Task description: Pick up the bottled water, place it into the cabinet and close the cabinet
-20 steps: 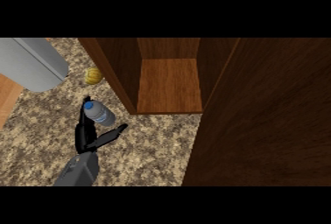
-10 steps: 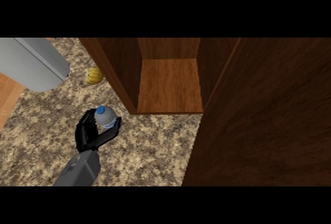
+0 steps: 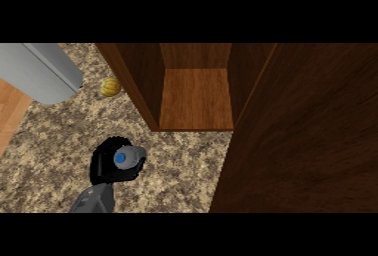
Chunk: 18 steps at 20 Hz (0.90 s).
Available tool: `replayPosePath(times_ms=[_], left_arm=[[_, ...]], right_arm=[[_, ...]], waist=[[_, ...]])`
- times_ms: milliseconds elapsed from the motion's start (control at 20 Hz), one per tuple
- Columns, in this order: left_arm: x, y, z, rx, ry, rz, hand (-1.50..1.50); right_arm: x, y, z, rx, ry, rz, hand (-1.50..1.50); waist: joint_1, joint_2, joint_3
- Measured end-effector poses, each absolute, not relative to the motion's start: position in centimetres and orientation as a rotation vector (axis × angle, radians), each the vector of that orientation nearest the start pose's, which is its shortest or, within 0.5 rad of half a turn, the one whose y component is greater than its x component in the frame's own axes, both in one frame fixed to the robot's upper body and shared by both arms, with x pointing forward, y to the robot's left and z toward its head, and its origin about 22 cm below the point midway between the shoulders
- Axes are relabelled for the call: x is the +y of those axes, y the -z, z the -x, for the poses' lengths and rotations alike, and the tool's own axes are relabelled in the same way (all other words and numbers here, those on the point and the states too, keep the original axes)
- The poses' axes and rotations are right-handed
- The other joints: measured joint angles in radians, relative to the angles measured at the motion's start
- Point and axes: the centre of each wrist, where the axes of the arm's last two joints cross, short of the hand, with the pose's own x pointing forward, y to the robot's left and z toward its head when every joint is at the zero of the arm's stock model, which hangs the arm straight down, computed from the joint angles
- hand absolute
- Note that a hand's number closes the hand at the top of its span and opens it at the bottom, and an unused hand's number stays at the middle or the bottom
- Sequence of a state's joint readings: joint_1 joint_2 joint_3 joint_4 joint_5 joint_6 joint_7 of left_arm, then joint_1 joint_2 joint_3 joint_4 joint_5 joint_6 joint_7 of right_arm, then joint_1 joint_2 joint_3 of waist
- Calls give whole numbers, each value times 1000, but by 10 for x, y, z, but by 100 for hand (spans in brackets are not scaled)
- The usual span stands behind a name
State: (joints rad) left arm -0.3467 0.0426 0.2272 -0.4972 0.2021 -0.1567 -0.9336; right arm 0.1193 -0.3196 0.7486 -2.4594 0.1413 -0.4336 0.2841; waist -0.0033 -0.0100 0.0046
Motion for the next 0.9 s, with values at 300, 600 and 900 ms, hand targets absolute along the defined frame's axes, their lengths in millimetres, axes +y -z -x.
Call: replayPosePath(times_ms=[300,600,900], left_arm=[[247,148,-245,-1784,-307,145,150],[232,130,-239,-1754,-265,198,150],[214,98,-240,-1720,-273,272,150]], right_arm=[[-148,-161,-103,-1919,-212,-296,-150],[-149,-163,-104,-1925,-218,-290,-150],[-150,-165,-107,-1931,-221,-282,-150]], waist=[[2,2,-2],[4,3,-3],[4,4,-4]])
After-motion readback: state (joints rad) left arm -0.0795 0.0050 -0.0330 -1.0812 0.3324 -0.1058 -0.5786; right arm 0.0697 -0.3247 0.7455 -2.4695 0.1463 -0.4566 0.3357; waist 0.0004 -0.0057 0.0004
